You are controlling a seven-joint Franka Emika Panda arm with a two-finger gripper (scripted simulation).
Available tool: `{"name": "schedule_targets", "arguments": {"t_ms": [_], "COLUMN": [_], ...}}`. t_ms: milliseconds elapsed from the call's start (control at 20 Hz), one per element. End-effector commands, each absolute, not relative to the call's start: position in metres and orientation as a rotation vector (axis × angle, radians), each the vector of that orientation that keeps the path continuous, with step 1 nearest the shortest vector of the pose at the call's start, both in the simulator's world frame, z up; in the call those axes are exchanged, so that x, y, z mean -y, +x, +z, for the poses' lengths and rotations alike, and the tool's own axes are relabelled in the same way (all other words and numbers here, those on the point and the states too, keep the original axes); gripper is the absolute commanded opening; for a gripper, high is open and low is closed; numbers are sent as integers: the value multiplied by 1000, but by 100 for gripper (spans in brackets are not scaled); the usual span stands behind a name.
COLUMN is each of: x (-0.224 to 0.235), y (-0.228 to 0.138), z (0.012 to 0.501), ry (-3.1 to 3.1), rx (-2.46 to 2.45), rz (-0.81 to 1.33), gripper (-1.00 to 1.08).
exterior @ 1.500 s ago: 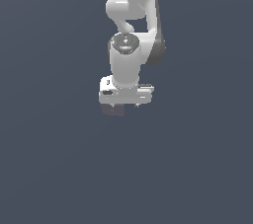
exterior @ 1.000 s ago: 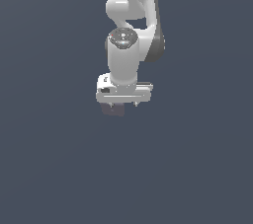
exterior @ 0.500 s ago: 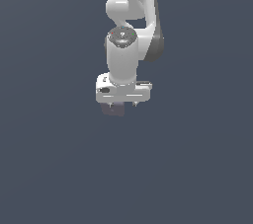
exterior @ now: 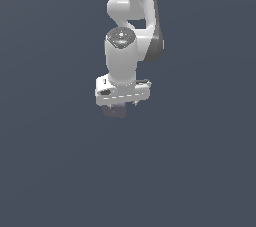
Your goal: Pick up the object and move it to a goal position.
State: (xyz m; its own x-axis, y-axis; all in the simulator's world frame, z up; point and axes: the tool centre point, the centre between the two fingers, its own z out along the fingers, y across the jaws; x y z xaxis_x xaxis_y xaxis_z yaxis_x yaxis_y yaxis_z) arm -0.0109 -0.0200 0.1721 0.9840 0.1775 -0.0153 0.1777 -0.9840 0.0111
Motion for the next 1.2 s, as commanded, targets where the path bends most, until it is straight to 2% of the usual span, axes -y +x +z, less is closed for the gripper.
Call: {"name": "schedule_targets", "arguments": {"t_ms": [0, 1150], "x": [22, 46], "y": [-13, -36], "z": [171, 159], "ry": [3110, 2906], "rx": [-354, -1188], "rz": [-22, -15], "gripper": [100, 100]}}
